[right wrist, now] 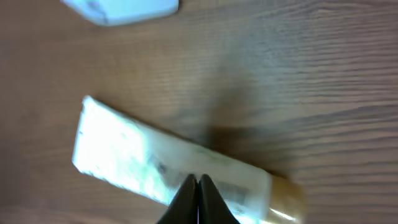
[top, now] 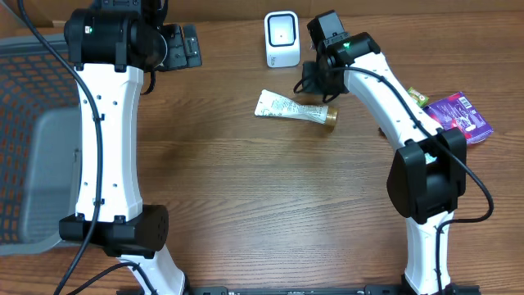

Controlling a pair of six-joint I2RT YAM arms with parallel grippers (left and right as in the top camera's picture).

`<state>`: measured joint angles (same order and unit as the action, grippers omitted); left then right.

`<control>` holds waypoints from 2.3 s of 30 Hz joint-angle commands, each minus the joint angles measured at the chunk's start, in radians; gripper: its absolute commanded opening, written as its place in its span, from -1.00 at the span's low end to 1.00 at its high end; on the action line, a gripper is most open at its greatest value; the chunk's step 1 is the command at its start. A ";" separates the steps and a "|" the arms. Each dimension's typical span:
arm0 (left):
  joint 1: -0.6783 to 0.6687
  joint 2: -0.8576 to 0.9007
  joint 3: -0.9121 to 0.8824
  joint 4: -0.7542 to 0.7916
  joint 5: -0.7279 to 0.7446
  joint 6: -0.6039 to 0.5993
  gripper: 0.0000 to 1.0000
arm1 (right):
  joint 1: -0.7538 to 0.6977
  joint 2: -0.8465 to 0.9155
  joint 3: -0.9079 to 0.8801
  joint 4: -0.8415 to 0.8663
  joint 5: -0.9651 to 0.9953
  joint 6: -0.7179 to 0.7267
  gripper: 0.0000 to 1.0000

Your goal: Scan the item barcode

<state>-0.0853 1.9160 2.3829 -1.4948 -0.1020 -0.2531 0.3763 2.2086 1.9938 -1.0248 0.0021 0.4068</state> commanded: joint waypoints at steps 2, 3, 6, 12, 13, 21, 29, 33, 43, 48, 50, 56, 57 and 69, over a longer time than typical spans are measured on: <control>-0.007 0.005 0.004 0.003 -0.002 0.002 0.99 | 0.033 0.013 -0.071 0.120 -0.015 0.369 -0.93; -0.007 0.005 0.004 0.003 -0.002 0.003 0.99 | 0.046 0.022 -0.101 0.178 -0.015 0.410 -0.93; -0.007 0.005 0.004 0.004 -0.002 0.002 0.99 | 0.092 0.027 -0.213 0.366 -0.002 0.543 -0.93; -0.007 0.005 0.004 0.004 -0.002 0.003 0.99 | 0.173 0.027 -0.360 0.584 0.145 0.790 -0.93; -0.007 0.005 0.004 0.003 -0.002 0.002 0.99 | 0.183 0.027 -0.366 0.585 0.185 0.828 -0.93; -0.007 0.005 0.004 0.003 -0.002 0.002 0.99 | 0.201 0.027 -0.369 0.507 0.237 0.819 -0.93; -0.007 0.005 0.004 0.003 -0.002 0.003 0.99 | 0.195 0.026 -0.369 0.400 0.117 0.543 -0.93; -0.007 0.005 0.004 0.003 -0.002 0.002 0.99 | 0.183 0.020 -0.354 0.286 -0.148 0.363 -0.93; -0.007 0.005 0.004 0.004 -0.002 0.003 0.99 | 0.134 -0.124 -0.286 0.156 -0.136 0.239 -0.93; -0.007 0.005 0.004 0.003 -0.002 0.002 0.99 | 0.103 -0.144 -0.285 0.317 -0.058 0.248 -0.93; -0.007 0.005 0.004 0.003 -0.002 0.002 0.99 | 0.099 -0.133 -0.286 0.380 -0.005 0.267 -0.93; -0.007 0.005 0.004 0.004 -0.002 0.002 0.99 | 0.110 -0.064 -0.286 0.513 0.280 0.507 -0.93; -0.007 0.005 0.004 0.004 -0.002 0.002 0.99 | 0.112 -0.051 -0.286 0.527 0.291 0.544 -0.93; -0.007 0.005 0.004 0.004 -0.002 0.002 0.99 | 0.146 0.092 -0.287 0.611 0.243 0.671 -0.93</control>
<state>-0.0853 1.9156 2.3829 -1.4948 -0.1020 -0.2531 0.5056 2.2993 1.6958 -0.4263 0.2420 1.0428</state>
